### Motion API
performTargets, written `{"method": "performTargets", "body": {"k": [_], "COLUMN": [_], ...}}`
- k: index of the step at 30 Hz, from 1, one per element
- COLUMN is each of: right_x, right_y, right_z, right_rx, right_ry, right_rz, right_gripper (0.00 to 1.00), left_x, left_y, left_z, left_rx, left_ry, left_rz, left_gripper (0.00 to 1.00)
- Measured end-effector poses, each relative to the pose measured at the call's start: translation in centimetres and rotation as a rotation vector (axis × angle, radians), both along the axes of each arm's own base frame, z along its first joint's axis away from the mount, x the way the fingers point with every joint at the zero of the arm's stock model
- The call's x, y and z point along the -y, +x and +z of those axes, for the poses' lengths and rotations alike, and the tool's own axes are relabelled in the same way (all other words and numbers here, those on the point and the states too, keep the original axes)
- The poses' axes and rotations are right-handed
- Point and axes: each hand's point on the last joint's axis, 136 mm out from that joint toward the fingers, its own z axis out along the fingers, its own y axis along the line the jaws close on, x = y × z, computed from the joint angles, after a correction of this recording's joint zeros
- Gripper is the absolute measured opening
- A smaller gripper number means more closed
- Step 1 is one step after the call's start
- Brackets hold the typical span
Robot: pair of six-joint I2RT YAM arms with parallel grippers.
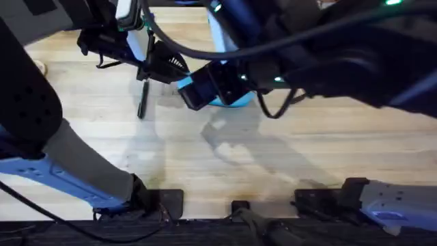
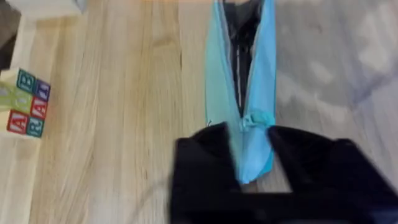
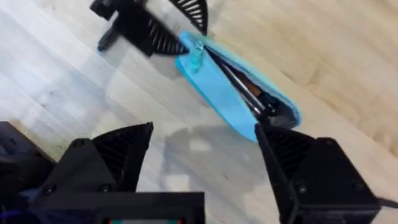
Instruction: Unzip the bag, pick up the pens from the table one at a time and place them inside, then zip the bag closed.
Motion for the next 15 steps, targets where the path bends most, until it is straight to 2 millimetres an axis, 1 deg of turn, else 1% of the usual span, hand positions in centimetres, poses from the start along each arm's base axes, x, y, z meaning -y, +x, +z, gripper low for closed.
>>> {"method": "performTargets", "body": {"k": [1,2,4,5,7,8,10,11,13,14,15], "right_x": [0.2,0.4,0.7,0.9,1.3,1.5,1.9,2.7,3.3,4.3,4.6], "right_y": [-0.1,-0.1,-0.2,-0.2,-0.3,-0.3,-0.3,-0.2,-0.1,0.0,0.1], "right_z": [0.4,0.8,1.7,2.1,2.9,3.3,3.9,4.3,4.2,3.6,3.4], "right_rx": [0.014,0.028,0.054,0.063,0.082,0.089,0.101,0.108,0.104,0.091,0.088], "right_ry": [-0.002,-0.001,0.006,0.010,0.021,0.026,0.037,0.037,0.017,-0.026,-0.036], "right_rz": [0.009,0.015,0.025,0.028,0.031,0.030,0.025,0.015,0.013,0.012,0.011], "right_gripper": [0.998,0.997,0.997,0.997,0.997,0.997,0.998,0.998,0.998,0.998,0.998], "left_x": [0.0,0.1,0.3,0.4,0.5,0.5,0.6,0.6,0.6,0.5,0.5], "left_y": [0.0,0.0,0.1,0.1,0.1,0.1,0.1,0.1,0.1,0.1,0.2], "left_z": [0.0,0.1,0.4,0.5,0.7,0.7,0.7,0.8,0.7,0.8,0.8], "left_rx": [0.003,0.005,0.006,0.008,0.005,0.004,0.007,0.008,0.008,0.008,0.008], "left_ry": [0.000,-0.010,-0.029,-0.037,-0.046,-0.049,-0.051,-0.052,-0.052,-0.052,-0.053], "left_rz": [-0.001,-0.001,0.001,0.001,0.003,0.003,0.003,0.004,0.004,0.005,0.006], "left_gripper": [0.083,0.234,0.497,0.660,0.944,0.979,0.991,0.992,0.992,0.992,0.992]}}
